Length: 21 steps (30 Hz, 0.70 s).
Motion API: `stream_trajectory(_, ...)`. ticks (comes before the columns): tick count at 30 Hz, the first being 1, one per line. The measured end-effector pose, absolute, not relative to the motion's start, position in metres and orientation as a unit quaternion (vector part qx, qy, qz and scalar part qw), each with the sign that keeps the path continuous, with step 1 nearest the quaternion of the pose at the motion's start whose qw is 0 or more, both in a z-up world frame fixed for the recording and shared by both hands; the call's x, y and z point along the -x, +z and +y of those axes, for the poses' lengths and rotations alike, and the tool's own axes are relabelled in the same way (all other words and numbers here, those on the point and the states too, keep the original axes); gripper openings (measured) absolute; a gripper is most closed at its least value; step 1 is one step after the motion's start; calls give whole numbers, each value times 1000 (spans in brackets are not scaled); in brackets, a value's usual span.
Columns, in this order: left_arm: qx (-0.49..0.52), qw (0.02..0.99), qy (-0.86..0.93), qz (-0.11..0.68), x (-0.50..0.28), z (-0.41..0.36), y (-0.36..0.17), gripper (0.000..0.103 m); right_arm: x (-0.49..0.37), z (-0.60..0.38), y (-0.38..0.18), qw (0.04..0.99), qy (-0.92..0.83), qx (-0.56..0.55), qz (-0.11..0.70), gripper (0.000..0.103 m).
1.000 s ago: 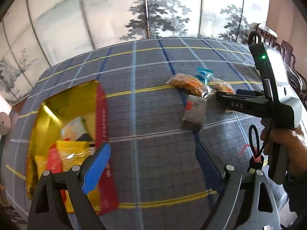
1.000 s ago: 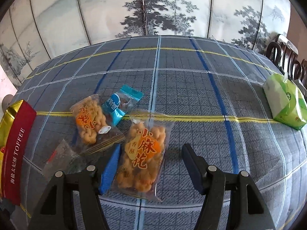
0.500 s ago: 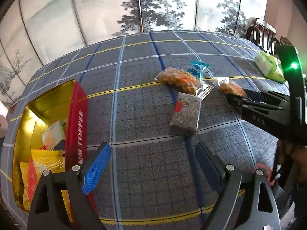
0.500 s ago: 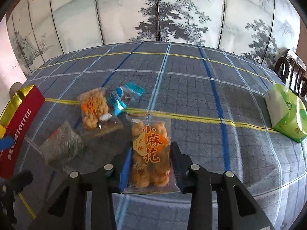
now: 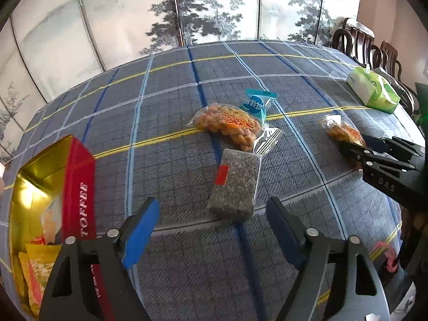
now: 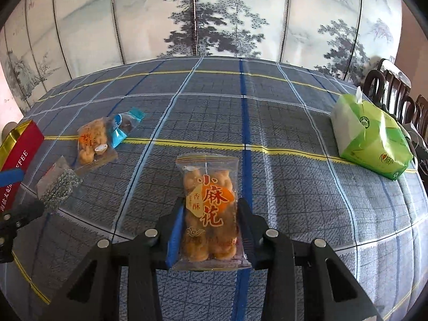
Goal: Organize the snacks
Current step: 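Grasp the grey speckled packet with the left gripper while the right gripper holds the twist bag, then carry the grey packet into the tray and open the left gripper while the right holds the twist bag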
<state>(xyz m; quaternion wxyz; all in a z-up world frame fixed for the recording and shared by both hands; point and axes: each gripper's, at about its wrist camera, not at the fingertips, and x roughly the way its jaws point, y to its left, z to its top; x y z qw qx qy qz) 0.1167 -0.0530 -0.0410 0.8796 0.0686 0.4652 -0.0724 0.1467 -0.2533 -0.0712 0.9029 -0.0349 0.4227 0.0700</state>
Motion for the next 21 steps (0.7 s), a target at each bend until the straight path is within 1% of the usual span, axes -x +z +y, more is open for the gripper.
stream_trajectory(5, -59, 877, -77, 470, -127, -53, -46, 68, -148, -252, -71, 903, 70, 35, 423, 39)
stream_trajectory(6, -58, 876, -79, 472, -129, -53, -47, 65, -147, -253, -71, 903, 70, 35, 423, 39)
stream_trajectory(10, -59, 871, -89, 480, -134, -56, -53, 58, -147, -253, -71, 903, 70, 35, 423, 40)
stream_trajectory(11, -60, 870, -91, 481, -134, -57, -54, 55, -147, -253, -71, 903, 70, 35, 423, 40)
stream_trajectory(13, -54, 867, -100, 485, -135, -59, -57, 44, -147, -253, -71, 903, 70, 35, 423, 40)
stream_trajectory(15, -50, 867, -106, 485, -134, -60, -57, 36, -147, -253, -70, 903, 70, 35, 423, 40)
stream_trajectory(21, -55, 867, -109, 483, -131, -61, -56, 33, -147, -253, -70, 903, 70, 35, 424, 40)
